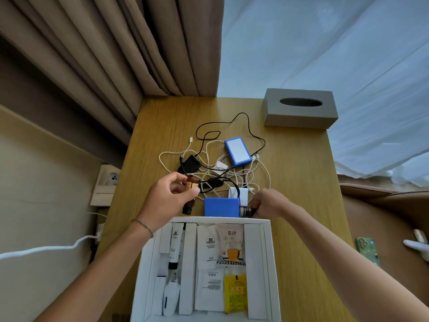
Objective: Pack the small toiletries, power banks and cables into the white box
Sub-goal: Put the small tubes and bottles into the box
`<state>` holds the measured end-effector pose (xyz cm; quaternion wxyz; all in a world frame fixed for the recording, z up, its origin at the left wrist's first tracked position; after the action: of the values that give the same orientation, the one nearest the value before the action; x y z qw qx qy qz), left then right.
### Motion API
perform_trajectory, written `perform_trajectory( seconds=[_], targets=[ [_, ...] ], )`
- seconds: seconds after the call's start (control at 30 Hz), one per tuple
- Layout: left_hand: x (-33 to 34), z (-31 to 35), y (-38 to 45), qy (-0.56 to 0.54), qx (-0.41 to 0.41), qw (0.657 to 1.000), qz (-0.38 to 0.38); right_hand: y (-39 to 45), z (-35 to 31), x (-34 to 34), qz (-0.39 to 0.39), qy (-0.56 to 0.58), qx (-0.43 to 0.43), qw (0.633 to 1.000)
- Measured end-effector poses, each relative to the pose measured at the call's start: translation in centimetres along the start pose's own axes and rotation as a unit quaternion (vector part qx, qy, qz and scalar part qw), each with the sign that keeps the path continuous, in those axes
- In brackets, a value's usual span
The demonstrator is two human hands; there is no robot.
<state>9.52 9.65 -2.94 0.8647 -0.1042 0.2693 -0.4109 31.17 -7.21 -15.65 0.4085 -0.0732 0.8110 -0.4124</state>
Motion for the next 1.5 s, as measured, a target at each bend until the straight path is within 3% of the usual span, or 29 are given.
perform_trajectory(
  seconds=[0.3, 0.5, 0.67, 0.8, 0.9, 1.0, 1.1, 1.23, 1.5],
  targets=[
    [2.1, 0.8, -4.3, 0.000, 0.029, 0.999, -0.033, -3.2, 0.6, -1.1, 0.136, 0.152, -0.041, 0.978],
    [3.9, -1.5, -7.1, 0.050, 0.014, 0.997, -0.061, -6.9, 0.8, -3.4, 0.244, 0.285, -0.062, 0.925],
    [5.8, -4.3, -8.7, 0.095, -0.016, 0.991, -0.092, -12.1, -0.5, -4.5, 0.254, 0.449, -0.134, 0.846],
    [6.9, -6.9, -9.1, 0.160, -0.039, 0.981, -0.104, -15.2, -2.9, -3.7, 0.230, 0.464, -0.168, 0.839],
    [7.7, -8.5, -9.6, 0.173, -0.050, 0.977, -0.117, -15.9, -5.4, -1.2, 0.162, 0.417, -0.161, 0.880],
    [8.7, -9.7, -10.2, 0.181, -0.056, 0.973, -0.136, -15.3, -8.1, 2.6, 0.107, 0.256, -0.131, 0.952],
    [9.2, -10.3, -10.5, 0.197, -0.054, 0.969, -0.136, -13.7, -10.1, 6.7, 0.055, 0.110, -0.088, 0.989],
    [9.4, -10.8, -10.5, 0.203, -0.052, 0.969, -0.129, -11.6, -10.6, 11.0, 0.001, 0.013, -0.022, 1.000],
    [10.6, -11.2, -10.6, 0.173, -0.063, 0.972, -0.146, -10.8, -10.8, 12.8, 0.016, -0.143, 0.012, 0.990]
  ],
)
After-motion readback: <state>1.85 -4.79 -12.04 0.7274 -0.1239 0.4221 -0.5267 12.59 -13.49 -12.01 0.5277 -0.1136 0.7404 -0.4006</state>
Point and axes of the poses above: each hand's wrist, its own y-axis towards the middle knuckle, its own x-axis out of the palm, z = x × y, the point moved 6 cm from there along y, towards the middle knuckle, and after that the axes turned 5 degrees about -z, right-handed, at the moved point
